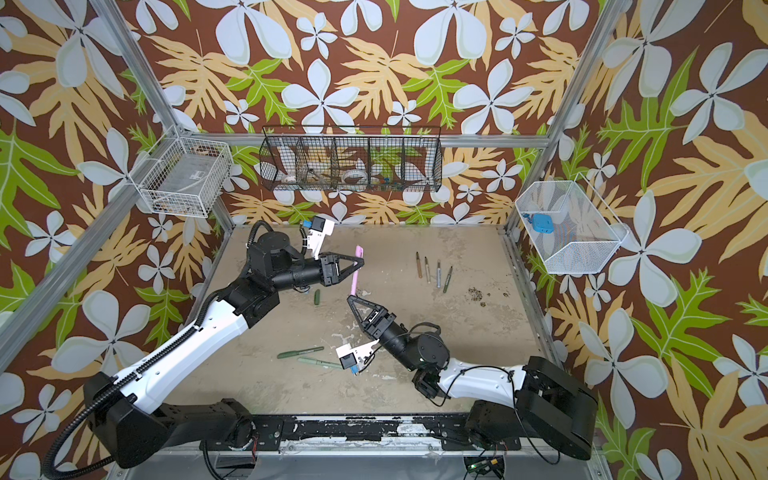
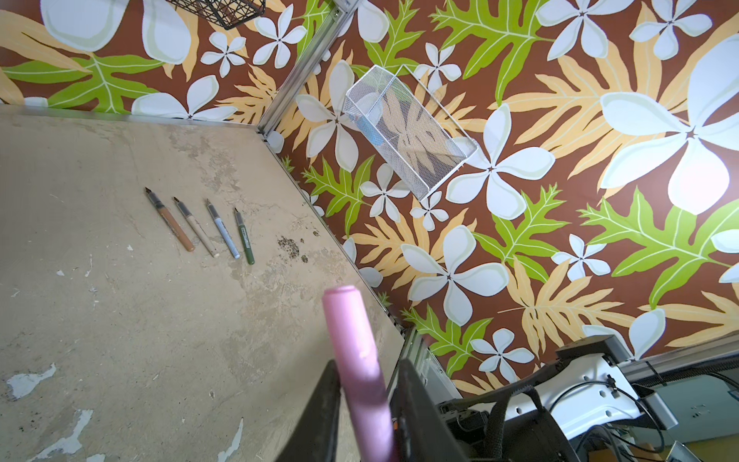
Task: Open the pen caps
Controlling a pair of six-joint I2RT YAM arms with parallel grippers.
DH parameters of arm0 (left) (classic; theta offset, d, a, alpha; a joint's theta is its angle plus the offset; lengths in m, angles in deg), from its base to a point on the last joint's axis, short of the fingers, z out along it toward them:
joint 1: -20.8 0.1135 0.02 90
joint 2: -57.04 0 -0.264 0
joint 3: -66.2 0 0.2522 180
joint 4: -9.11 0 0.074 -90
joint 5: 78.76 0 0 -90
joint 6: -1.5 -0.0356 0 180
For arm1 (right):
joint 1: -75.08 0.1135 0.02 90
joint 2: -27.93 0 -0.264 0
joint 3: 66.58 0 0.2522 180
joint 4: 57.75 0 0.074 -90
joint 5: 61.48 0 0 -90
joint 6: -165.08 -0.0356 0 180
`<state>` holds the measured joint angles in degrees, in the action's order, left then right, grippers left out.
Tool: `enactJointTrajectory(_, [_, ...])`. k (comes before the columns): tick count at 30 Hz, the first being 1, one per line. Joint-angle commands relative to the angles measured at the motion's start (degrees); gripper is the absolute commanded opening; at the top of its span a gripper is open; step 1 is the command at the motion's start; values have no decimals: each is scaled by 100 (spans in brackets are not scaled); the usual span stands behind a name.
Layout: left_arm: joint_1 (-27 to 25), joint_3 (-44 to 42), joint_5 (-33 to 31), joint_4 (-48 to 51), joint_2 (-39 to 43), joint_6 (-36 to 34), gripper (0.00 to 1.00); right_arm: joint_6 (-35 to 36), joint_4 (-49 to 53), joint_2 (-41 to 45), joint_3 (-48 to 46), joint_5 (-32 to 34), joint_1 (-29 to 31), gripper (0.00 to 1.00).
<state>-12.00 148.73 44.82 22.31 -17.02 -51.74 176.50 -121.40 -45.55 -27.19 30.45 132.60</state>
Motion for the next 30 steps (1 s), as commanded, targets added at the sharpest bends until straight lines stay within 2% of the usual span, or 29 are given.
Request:
enactJointTrajectory(1, [1,114,19,-25,-47,-7,18,26,-115,7,-14,0,31,0])
enactJointTrajectory(5, [1,136,3,-38,-54,33,8,81,-115,25,-31,40,45,0])
enactJointTrajectory(8, [1,133,-20,-92,-26,60,0,9,-73,45,-34,64,49,19])
enactJointTrajectory(10, [6,111,-97,-167,10,49,0,-196,-75,84,-66,61,49,41])
enactJointTrajectory(14, [10,59,-405,-312,101,-97,0,-889,156,228,-130,122,111,48])
enactJointTrajectory(17, [10,-112,-636,-681,196,-387,0,-1687,865,505,-172,-29,247,53])
enactJointTrajectory(20, [10,-563,-1086,-1288,359,-802,0,-3090,1536,782,-96,-210,319,53])
enactJointTrajectory(22, [10,-1020,-1431,-1822,504,-1055,0,-4487,1743,941,61,73,321,52])
enactJointTrajectory(25, [10,-1673,-1639,-2545,668,-1265,0,-6353,2935,1201,561,522,204,50])
enactJointTrajectory(27, [10,-1988,-1408,-2979,683,-1349,0,-7351,3472,1370,698,134,-92,49])
enactJointTrajectory(30, [6,-2541,-1196,-3804,736,-1161,0,-8978,3829,1676,690,-814,-704,49])
